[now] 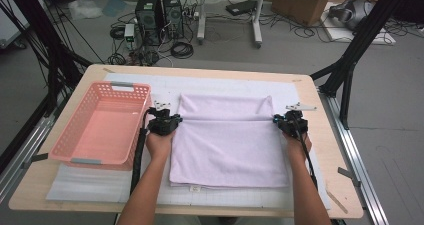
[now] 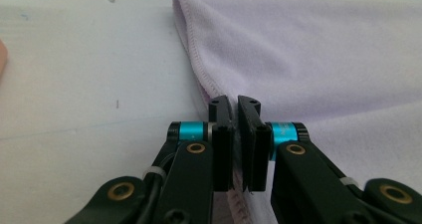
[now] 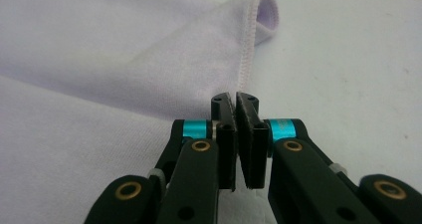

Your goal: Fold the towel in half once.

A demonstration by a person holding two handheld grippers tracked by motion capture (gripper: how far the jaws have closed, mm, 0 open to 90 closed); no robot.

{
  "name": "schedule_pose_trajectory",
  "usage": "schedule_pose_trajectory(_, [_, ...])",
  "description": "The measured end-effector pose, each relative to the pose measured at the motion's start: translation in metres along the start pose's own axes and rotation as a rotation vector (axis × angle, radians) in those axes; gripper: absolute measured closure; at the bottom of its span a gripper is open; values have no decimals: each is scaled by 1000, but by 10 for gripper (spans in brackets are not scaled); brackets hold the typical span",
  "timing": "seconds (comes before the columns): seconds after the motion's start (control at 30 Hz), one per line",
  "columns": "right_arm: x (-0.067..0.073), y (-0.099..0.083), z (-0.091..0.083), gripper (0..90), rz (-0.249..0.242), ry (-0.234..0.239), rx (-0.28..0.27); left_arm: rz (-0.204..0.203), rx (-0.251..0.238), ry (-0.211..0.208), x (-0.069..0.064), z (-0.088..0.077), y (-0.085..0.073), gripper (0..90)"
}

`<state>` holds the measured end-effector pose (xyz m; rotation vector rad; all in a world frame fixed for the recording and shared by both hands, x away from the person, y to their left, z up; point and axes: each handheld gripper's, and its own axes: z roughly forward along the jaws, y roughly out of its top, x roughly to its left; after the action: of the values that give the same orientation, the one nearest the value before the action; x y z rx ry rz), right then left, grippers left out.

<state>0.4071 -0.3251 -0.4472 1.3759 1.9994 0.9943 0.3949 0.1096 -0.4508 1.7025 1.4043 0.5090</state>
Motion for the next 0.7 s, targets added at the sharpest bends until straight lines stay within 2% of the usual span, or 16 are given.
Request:
schedule_pose_trajectory(0.03, [2, -1, 1, 857, 7, -13, -9, -12, 11, -6, 0, 0, -1, 825])
schedule_pose_trajectory(0.07, [2, -1, 2, 829, 13, -22, -9, -24, 38, -11, 0, 0, -1, 768])
schedule_pose_trajectory(0.13, [1, -1, 0, 681, 40, -33, -8, -33, 43, -24, -1, -1, -1, 592])
schedule_pose_trajectory(0.17, [-2, -1, -3, 658, 66, -17, -8, -19, 52, -20, -3, -7, -3, 553])
schedule_pose_trajectory(0.23, [-8, -2, -12, 640, 91, 19, -26, -14, 43, -38, -4, -17, -8, 513])
schedule_pose_trajectory(0.3, [-10, -4, -24, 636, 85, 41, -48, 12, 79, -71, -5, -23, -11, 492])
schedule_pose_trajectory(0.37, [-9, -7, -35, 632, 76, 75, -55, 32, 55, -97, -9, -30, -16, 473])
schedule_pose_trajectory(0.4, [-8, -9, -41, 628, 57, 81, -65, 36, 55, -105, -10, -34, -18, 475])
schedule_pose_trajectory(0.47, [-5, -14, -51, 617, 51, 110, -71, 69, 81, -121, -14, -39, -21, 459])
schedule_pose_trajectory(0.53, [-1, -19, -59, 604, 32, 120, -63, 73, 81, -125, -15, -42, -23, 455])
schedule_pose_trajectory(0.63, [4, -31, -71, 584, 15, 151, -49, 84, 93, -158, -19, -53, -36, 439])
schedule_pose_trajectory(0.7, [8, -42, -80, 577, 5, 165, -33, 109, 97, -160, -20, -59, -44, 437])
